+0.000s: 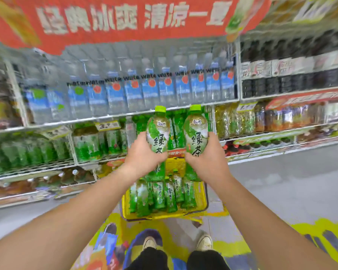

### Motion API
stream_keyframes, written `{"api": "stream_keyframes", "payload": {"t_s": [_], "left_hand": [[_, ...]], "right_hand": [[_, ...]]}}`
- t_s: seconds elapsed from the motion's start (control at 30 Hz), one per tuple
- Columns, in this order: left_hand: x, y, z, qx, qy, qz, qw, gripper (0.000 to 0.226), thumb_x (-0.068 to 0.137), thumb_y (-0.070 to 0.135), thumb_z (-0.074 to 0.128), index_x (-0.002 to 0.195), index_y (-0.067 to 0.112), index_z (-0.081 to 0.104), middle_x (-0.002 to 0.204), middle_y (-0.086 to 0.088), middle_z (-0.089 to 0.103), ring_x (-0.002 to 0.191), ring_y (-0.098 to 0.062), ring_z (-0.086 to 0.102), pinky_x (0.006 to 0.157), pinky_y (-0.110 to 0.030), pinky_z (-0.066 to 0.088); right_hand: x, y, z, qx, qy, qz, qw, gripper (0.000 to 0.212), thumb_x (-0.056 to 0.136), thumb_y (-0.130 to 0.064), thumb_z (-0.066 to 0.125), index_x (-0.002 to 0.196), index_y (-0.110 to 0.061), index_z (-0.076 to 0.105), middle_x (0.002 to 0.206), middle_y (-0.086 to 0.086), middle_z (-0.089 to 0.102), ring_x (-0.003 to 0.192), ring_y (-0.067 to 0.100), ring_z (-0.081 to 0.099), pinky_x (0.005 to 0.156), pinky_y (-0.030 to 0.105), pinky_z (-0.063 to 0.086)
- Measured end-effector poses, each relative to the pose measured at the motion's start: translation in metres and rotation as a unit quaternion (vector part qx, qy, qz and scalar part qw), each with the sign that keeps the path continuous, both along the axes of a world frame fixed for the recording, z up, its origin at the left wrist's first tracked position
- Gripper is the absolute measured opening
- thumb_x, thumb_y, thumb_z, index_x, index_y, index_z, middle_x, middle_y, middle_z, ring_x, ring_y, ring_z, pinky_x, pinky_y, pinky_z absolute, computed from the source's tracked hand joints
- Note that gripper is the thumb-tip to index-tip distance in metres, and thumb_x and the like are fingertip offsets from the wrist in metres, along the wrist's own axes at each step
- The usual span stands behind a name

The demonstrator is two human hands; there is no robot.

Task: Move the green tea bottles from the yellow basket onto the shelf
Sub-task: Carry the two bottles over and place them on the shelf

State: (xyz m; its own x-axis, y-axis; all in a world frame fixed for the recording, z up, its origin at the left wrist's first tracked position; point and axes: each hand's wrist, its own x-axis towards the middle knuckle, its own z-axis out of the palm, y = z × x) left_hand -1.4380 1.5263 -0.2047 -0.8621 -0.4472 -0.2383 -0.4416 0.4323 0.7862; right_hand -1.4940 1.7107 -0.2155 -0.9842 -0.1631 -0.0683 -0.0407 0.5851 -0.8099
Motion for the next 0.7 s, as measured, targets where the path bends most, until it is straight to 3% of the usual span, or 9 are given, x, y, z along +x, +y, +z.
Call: {"api": "stream_keyframes", "payload": {"t_s": [0.1,0.27,0.4,0.47,0.6,0.7], "left_hand": [[0.005,-0.008,0.042,-0.014,0.036,-0.010,0.999,0.054,0.065,0.027,0.086,0.108,0.021,0.055,0.094,0.005,0.068,0.083,-0.014,0.067,0.077,-0.036,0.057],[0.019,-0.024,0.102,-0.036,0.075,-0.026,0.996,0.051,0.070,0.031,0.087,0.107,0.019,0.053,0.097,0.000,0.066,0.084,-0.015,0.065,0.063,-0.028,0.052],[0.035,-0.030,0.143,-0.031,0.101,-0.014,0.994,0.048,0.073,0.030,0.085,0.108,0.021,0.053,0.100,0.001,0.065,0.085,-0.016,0.065,0.067,-0.031,0.056],[0.046,-0.031,0.161,-0.025,0.121,0.009,0.992,0.049,0.074,0.030,0.085,0.109,0.021,0.053,0.100,0.002,0.065,0.086,-0.015,0.066,0.072,-0.034,0.058],[0.074,-0.030,0.192,-0.028,0.137,0.067,0.988,0.044,0.075,0.029,0.084,0.102,0.019,0.052,0.095,0.002,0.062,0.077,-0.011,0.060,0.061,-0.027,0.048],[0.101,-0.028,0.208,-0.031,0.134,0.116,0.984,0.044,0.076,0.028,0.083,0.092,0.015,0.045,0.088,-0.006,0.053,0.068,-0.015,0.049,0.057,-0.029,0.041]], "right_hand": [[0.006,-0.004,0.047,-0.010,0.027,-0.010,1.000,0.054,0.066,-0.022,0.083,0.108,-0.024,0.048,0.096,-0.005,0.063,0.078,0.001,0.061,0.064,0.018,0.044],[0.016,-0.012,0.108,-0.006,0.075,-0.005,0.997,0.054,0.066,-0.028,0.083,0.109,-0.026,0.049,0.095,-0.007,0.063,0.080,0.010,0.065,0.070,0.034,0.054],[0.025,-0.015,0.147,-0.003,0.100,0.026,0.995,0.050,0.069,-0.033,0.081,0.106,-0.032,0.048,0.092,-0.007,0.062,0.073,0.013,0.065,0.066,0.044,0.059],[0.028,-0.016,0.164,-0.002,0.113,0.044,0.993,0.050,0.071,-0.033,0.081,0.108,-0.033,0.048,0.093,-0.008,0.062,0.074,0.011,0.065,0.066,0.041,0.059],[0.039,-0.021,0.194,-0.009,0.140,0.093,0.986,0.049,0.075,-0.030,0.082,0.106,-0.032,0.044,0.096,-0.008,0.058,0.075,0.011,0.063,0.063,0.035,0.055],[0.051,-0.026,0.209,-0.016,0.149,0.144,0.978,0.047,0.077,-0.027,0.083,0.105,-0.029,0.046,0.093,-0.006,0.059,0.073,0.013,0.063,0.062,0.034,0.054]]}}
